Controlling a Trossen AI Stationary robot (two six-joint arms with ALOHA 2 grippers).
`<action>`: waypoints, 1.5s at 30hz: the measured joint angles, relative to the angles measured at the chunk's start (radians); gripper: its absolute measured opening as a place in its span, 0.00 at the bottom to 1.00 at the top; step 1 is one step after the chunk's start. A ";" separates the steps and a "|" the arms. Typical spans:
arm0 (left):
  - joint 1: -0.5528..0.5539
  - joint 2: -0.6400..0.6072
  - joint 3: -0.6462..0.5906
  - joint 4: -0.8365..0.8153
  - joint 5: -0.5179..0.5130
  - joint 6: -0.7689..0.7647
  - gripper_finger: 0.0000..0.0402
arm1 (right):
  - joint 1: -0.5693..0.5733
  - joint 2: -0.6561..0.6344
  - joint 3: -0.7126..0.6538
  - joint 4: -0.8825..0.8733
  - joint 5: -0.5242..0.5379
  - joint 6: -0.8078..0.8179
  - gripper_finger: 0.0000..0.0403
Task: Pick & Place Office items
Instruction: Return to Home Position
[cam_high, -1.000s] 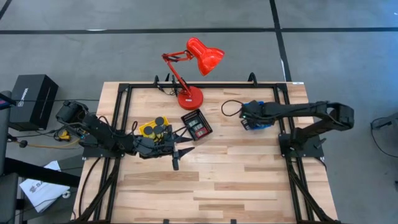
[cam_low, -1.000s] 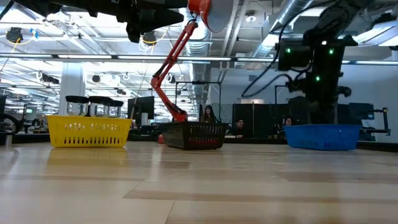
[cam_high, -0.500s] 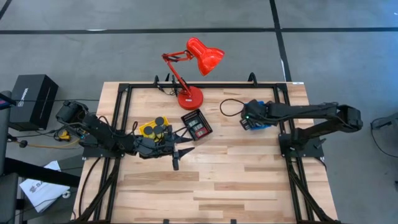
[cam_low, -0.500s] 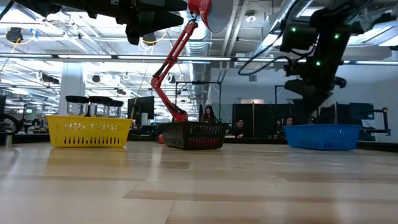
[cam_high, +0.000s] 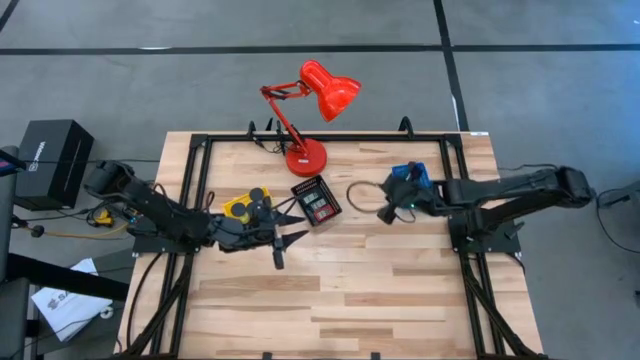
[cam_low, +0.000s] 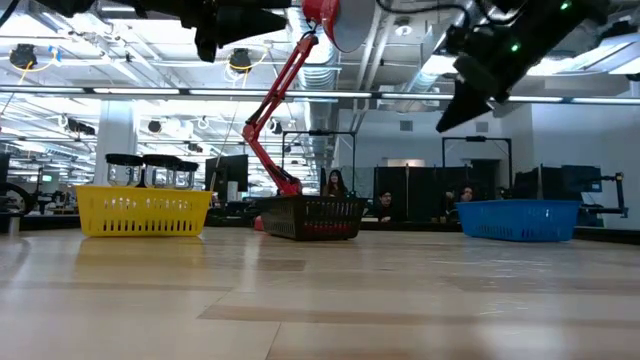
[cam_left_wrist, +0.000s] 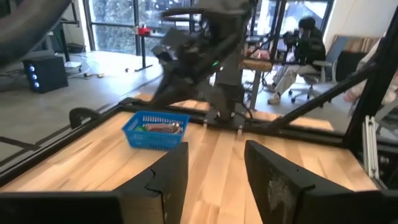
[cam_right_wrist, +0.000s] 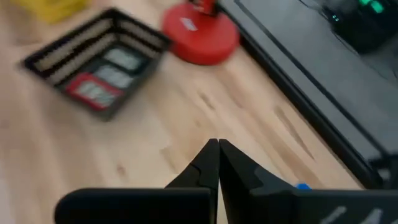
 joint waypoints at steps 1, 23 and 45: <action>0.000 -0.014 0.000 -0.028 0.000 0.000 0.37 | 0.025 -0.001 0.000 0.003 -0.001 -0.021 0.00; 0.000 -0.330 0.000 -0.236 0.000 -0.002 0.17 | 0.245 0.038 -0.001 0.129 -0.018 -0.404 0.00; -0.006 -0.742 -0.056 -0.736 -0.111 -0.005 0.17 | 0.242 -0.335 -0.187 0.341 -0.187 -0.268 0.00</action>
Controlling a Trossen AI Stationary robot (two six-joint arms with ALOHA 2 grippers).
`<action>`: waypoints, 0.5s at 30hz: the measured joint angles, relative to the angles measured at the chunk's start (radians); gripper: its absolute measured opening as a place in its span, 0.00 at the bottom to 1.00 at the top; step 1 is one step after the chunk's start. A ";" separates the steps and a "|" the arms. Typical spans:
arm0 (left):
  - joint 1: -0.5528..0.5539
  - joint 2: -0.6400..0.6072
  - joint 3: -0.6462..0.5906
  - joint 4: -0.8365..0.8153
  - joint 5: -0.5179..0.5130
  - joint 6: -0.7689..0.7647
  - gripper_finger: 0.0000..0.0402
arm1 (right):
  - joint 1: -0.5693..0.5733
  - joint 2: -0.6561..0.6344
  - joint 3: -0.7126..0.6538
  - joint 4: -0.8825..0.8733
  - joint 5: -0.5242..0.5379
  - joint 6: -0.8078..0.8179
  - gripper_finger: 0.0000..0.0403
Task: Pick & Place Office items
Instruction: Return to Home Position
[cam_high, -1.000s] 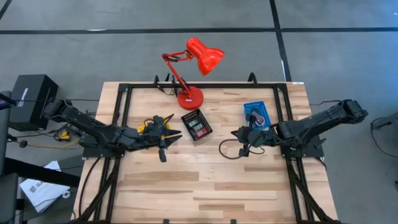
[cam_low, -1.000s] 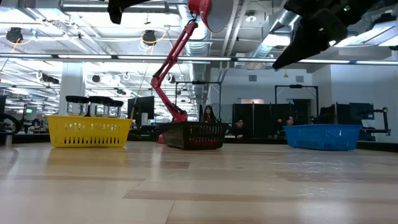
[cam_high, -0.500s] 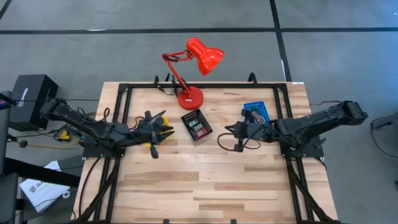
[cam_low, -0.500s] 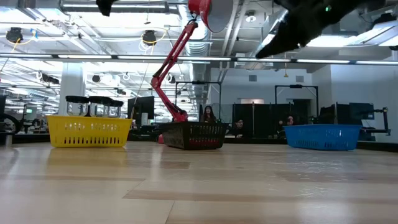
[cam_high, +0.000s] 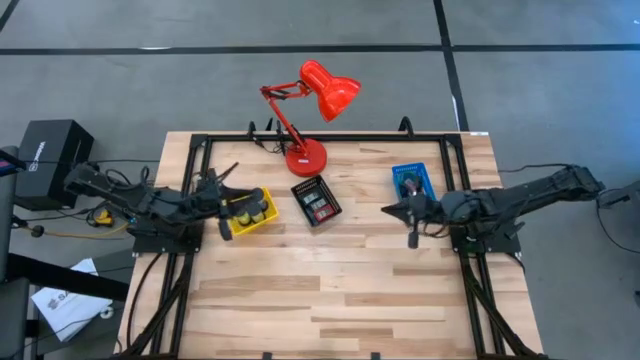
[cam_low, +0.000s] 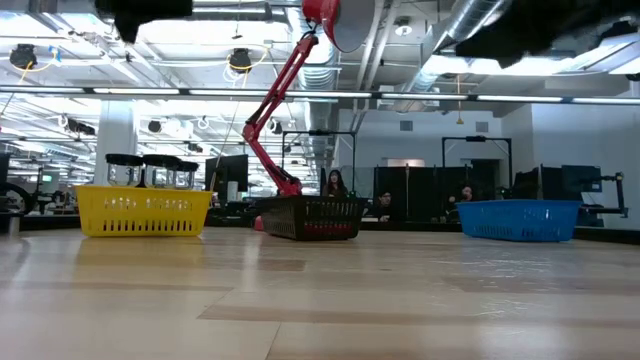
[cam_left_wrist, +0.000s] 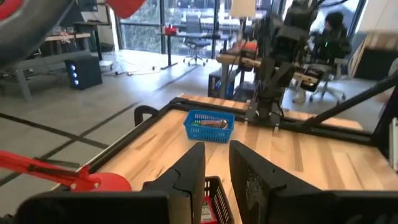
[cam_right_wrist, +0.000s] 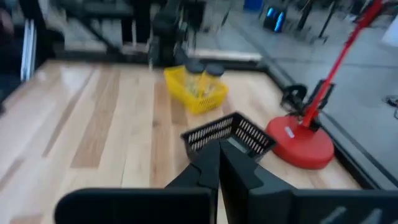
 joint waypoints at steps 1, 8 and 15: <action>0.000 -0.037 -0.033 0.017 0.000 -0.001 0.17 | -0.004 -0.041 -0.036 0.029 0.000 0.006 0.00; 0.001 -0.347 -0.236 0.161 -0.005 0.066 0.17 | -0.036 -0.277 -0.199 0.124 -0.083 0.010 0.00; 0.001 -0.488 -0.288 0.159 -0.004 0.126 0.17 | -0.055 -0.480 -0.296 0.103 -0.079 -0.013 0.00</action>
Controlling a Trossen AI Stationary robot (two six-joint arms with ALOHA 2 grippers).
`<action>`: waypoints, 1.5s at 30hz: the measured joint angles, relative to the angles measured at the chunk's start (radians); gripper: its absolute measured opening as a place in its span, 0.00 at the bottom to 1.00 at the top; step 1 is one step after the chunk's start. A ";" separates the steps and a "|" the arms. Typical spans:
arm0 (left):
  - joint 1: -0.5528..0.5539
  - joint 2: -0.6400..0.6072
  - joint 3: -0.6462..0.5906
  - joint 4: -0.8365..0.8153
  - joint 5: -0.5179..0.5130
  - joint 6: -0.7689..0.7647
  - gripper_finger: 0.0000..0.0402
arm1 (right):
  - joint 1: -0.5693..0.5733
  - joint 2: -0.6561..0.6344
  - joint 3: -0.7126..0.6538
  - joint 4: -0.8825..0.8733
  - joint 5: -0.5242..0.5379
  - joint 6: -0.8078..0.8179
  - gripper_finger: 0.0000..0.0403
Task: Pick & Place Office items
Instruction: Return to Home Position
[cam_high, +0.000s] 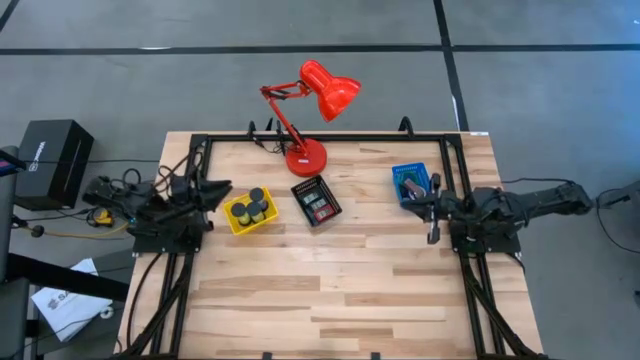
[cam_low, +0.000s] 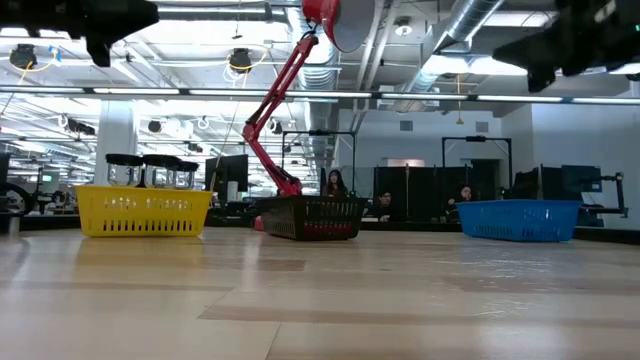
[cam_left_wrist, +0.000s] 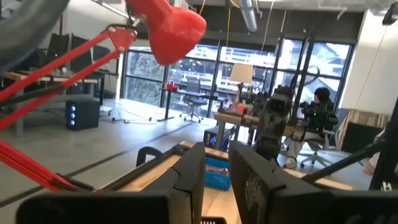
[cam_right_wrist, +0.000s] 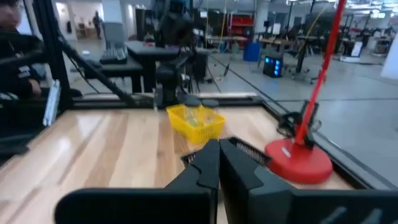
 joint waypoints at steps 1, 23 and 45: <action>0.000 -0.008 0.000 0.000 0.000 0.002 0.17 | -0.005 -0.032 -0.009 -0.028 0.000 0.003 0.00; -0.001 -0.029 -0.106 0.065 -0.001 0.003 0.17 | -0.021 -0.291 -0.117 -0.125 0.001 0.059 0.00; -0.001 -0.003 -0.242 0.317 0.073 0.010 0.17 | -0.019 -0.282 -0.225 0.031 0.000 0.050 0.00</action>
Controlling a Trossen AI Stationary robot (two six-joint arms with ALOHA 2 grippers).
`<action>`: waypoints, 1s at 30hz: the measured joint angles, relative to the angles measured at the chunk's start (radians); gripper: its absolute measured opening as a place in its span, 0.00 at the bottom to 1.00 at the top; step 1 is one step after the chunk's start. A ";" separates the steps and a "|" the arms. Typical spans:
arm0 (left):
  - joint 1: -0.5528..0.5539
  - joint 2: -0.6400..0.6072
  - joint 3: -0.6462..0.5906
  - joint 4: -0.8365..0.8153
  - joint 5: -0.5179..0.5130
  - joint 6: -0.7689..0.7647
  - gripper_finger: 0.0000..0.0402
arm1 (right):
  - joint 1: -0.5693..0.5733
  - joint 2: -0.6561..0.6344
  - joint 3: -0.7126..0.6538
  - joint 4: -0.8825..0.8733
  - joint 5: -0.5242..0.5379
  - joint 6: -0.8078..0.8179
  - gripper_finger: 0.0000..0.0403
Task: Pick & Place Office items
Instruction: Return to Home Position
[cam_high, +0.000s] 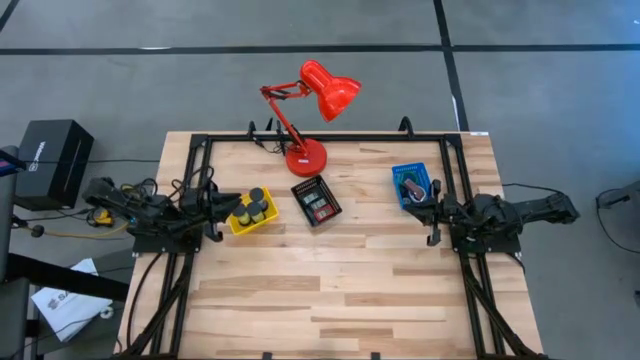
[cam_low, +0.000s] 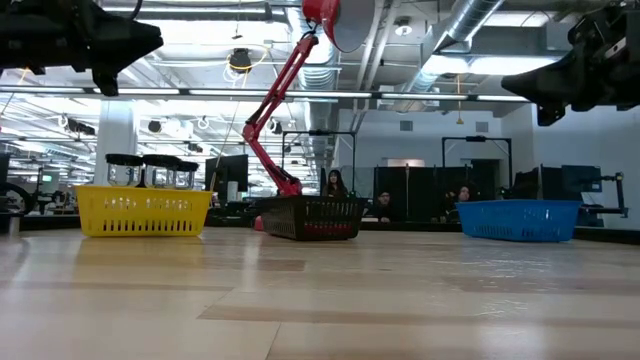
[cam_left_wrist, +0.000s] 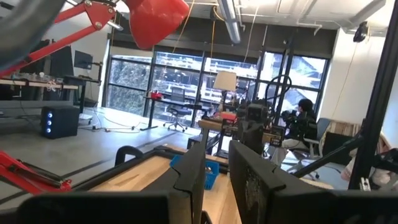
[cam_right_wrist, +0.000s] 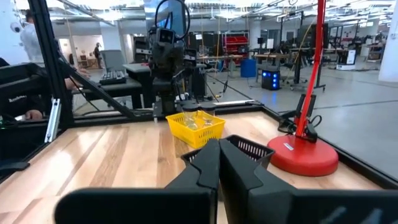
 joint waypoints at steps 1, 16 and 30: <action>0.000 0.006 0.000 0.000 0.000 -0.001 0.17 | 0.000 0.000 0.000 0.000 0.000 0.001 0.00; 0.000 0.141 0.000 0.004 -0.001 0.000 0.17 | 0.000 -0.002 -0.001 -0.001 0.000 0.006 0.00; 0.000 0.245 0.000 0.007 -0.002 0.003 0.17 | 0.000 -0.002 -0.002 -0.002 0.000 0.006 0.00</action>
